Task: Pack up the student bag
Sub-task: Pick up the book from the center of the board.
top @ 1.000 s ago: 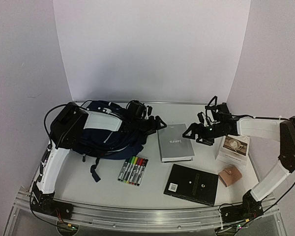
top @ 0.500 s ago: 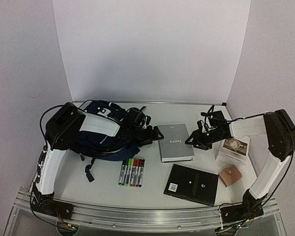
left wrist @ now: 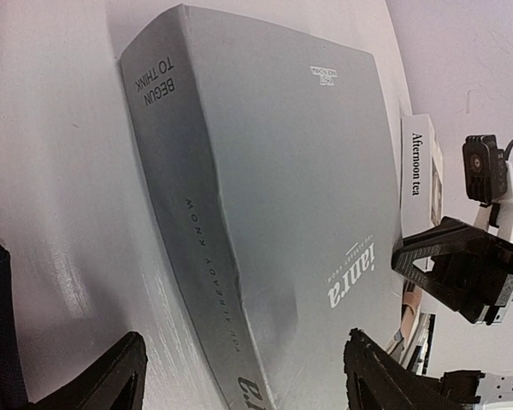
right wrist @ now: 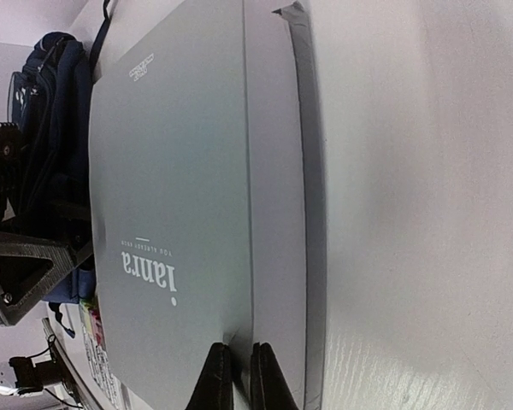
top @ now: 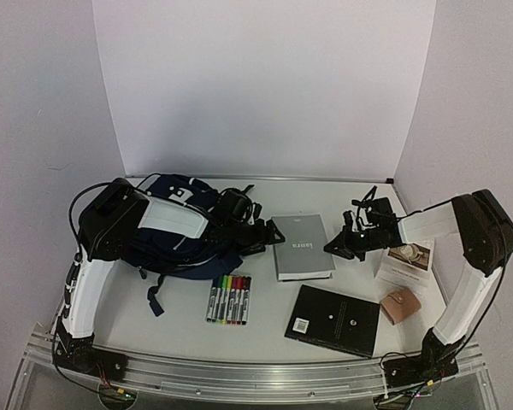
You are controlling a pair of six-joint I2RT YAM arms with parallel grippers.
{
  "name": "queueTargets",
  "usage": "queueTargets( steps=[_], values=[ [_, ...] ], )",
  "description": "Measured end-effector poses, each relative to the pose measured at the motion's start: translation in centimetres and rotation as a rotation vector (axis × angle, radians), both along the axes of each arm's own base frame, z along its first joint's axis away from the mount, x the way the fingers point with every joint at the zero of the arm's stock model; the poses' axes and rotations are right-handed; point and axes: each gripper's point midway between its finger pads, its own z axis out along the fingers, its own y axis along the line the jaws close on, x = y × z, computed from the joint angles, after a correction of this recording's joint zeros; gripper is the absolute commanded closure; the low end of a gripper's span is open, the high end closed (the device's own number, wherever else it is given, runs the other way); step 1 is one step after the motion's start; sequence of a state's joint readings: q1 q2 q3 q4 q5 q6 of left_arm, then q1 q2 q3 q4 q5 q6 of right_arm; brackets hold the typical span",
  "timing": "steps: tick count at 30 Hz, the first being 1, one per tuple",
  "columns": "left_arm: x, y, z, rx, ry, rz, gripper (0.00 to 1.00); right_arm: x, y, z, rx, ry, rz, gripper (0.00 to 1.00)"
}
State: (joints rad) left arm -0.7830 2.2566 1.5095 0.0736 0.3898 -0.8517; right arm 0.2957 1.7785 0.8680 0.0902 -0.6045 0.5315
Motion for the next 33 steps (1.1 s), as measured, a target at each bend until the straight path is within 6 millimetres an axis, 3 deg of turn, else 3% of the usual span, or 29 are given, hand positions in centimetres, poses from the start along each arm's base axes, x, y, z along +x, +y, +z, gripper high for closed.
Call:
queueTargets(
  steps=[7, 12, 17, 24, 30, 33],
  values=[
    [-0.8, 0.7, 0.0, -0.007, 0.011, 0.008, 0.18, -1.3, 0.0, 1.3, 0.064, 0.022, -0.040, 1.00],
    [-2.1, 2.1, 2.0, -0.024, 0.019, 0.027, 0.16, -1.1, 0.1, 6.0, 0.136, -0.054, -0.082, 1.00],
    [-2.6, 2.5, 5.6, -0.104, -0.018, 0.031, 0.13, -1.0, 0.1, 10.5, 0.203, -0.135, -0.106, 1.00],
    [-2.9, 1.9, 9.6, -0.230, -0.061, 0.006, 0.12, -1.6, 0.1, 14.0, 0.266, -0.181, -0.118, 1.00],
    [-3.2, 1.4, 10.6, -0.273, -0.061, -0.014, 0.11, -2.2, 0.0, 16.0, 0.309, -0.198, -0.134, 1.00],
    [-3.3, 1.2, 11.0, -0.298, -0.062, -0.024, 0.09, -2.8, -0.2, 18.0, 0.343, -0.225, -0.143, 1.00]
  ],
)
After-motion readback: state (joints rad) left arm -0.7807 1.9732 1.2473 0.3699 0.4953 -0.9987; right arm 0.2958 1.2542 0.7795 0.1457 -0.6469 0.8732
